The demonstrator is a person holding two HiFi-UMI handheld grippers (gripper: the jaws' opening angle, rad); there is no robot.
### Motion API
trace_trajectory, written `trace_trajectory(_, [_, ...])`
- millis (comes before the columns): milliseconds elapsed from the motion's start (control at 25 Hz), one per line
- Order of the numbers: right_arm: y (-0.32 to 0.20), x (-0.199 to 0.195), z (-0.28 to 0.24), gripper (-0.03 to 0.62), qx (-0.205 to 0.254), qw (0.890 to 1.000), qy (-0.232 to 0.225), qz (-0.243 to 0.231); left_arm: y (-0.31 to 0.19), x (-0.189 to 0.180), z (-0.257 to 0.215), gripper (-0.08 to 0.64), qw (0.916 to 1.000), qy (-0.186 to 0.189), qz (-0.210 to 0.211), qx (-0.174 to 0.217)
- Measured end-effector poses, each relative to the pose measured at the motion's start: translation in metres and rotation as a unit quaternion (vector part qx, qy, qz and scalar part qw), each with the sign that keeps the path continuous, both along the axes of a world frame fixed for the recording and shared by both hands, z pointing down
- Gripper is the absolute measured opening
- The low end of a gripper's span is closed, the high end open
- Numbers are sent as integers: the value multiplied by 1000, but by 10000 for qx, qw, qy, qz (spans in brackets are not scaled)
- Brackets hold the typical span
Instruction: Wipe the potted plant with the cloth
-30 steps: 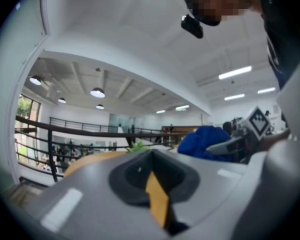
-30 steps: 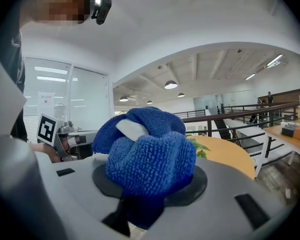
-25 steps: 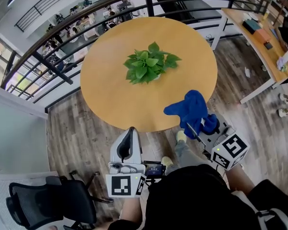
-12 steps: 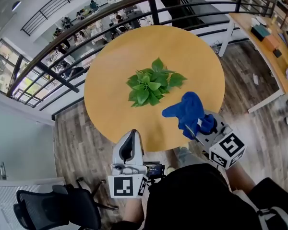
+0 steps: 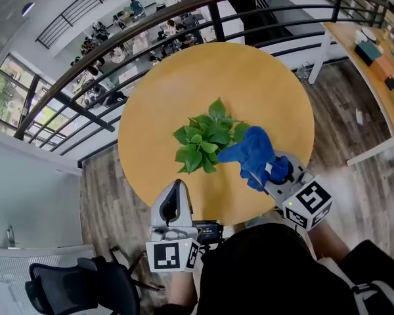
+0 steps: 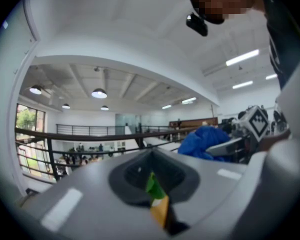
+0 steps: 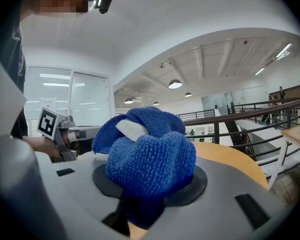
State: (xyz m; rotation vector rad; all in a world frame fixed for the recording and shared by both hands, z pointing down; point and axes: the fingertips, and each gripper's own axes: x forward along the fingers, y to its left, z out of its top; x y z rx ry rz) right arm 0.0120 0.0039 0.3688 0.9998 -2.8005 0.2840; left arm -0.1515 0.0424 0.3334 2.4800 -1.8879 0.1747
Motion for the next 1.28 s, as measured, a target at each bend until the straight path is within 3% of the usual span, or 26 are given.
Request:
trace_trajectory(360, [-43, 18, 3, 163, 63, 9999, -31, -144, -43, 6, 1, 2, 9992, -238, -298, 72])
trace_trajectory(480, [-53, 20, 4, 164, 57, 9998, -59, -186, -53, 5, 10, 10, 9991, -291, -294, -66])
trace_trajectory(520, [-57, 19, 5, 164, 52, 9998, -57, -201, -57, 4, 15, 60, 9991, -275, -273, -154])
trace_trajectory(720, [-67, 14, 13, 164, 75, 9997, 72, -236, -72, -8, 42, 164, 9986, -218, -190, -446])
trace_trajectory(840, [-74, 10, 16, 163, 122, 9995, 203, -223, -84, -12, 56, 278, 9982, -181, -10, -577])
trace_trajectory(920, [-77, 7, 19, 164, 120, 9993, 263, -222, -90, -16, 61, 317, 9980, -74, 60, -629])
trace_trajectory(1200, [-82, -8, 41, 164, -6, 9982, 505, -327, -108, -22, 79, 318, 9962, 295, 323, -747])
trace_trajectory(1280, [-82, -16, 47, 164, -46, 9978, 543, -389, -110, -22, 86, 260, 9958, 272, 355, -795])
